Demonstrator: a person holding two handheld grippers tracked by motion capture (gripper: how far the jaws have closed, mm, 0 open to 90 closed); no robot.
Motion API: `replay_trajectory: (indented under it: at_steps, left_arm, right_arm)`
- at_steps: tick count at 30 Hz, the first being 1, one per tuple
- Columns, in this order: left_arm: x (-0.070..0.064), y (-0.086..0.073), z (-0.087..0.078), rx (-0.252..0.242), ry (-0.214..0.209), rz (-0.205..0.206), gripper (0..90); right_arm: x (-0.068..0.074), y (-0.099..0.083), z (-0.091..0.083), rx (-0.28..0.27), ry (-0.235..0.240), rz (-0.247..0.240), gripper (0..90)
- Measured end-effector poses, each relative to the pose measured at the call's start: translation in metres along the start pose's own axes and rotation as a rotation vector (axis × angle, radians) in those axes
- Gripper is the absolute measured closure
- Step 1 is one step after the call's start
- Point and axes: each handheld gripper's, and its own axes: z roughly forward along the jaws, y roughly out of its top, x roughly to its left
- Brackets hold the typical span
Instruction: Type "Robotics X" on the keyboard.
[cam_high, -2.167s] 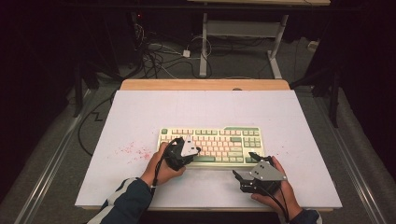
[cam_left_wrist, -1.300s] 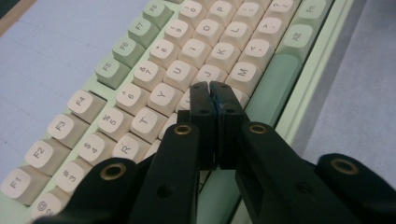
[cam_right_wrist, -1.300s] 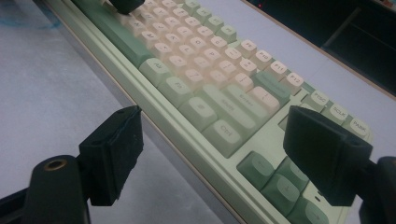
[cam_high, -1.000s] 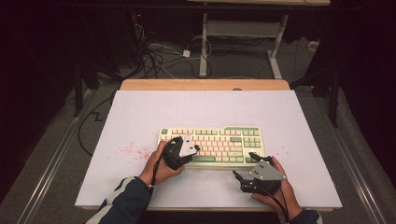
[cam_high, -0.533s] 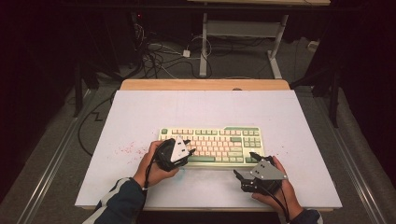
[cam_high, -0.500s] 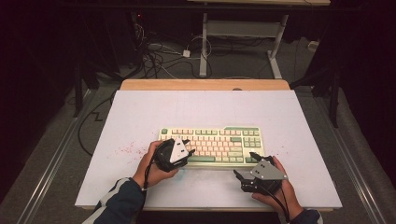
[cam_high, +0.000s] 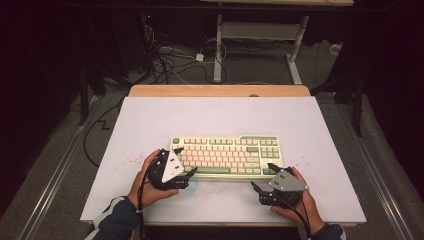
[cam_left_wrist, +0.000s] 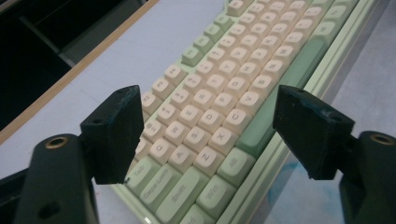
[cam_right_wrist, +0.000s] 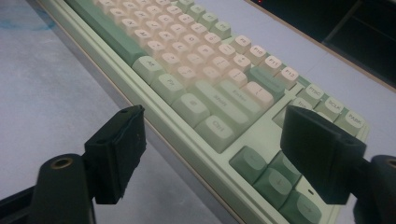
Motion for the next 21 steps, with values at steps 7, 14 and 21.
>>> replay_trajectory:
  at_steps: [7, 14, 21]
  left_arm:
    - [0.012, -0.005, -0.016, -0.011, 0.038, -0.013, 15.5]
    - [0.022, -0.014, -0.029, 0.01, 0.076, -0.02, 15.5]
    - [0.023, -0.024, -0.034, 0.048, 0.091, -0.024, 15.5]
  right_arm:
    - [-0.006, 0.001, -0.004, -0.028, 0.088, 0.028, 32.8]
    - [-0.012, 0.013, 0.0, -0.02, 0.108, 0.06, 57.6]
    - [-0.016, 0.034, 0.019, 0.045, 0.185, 0.059, 87.7]
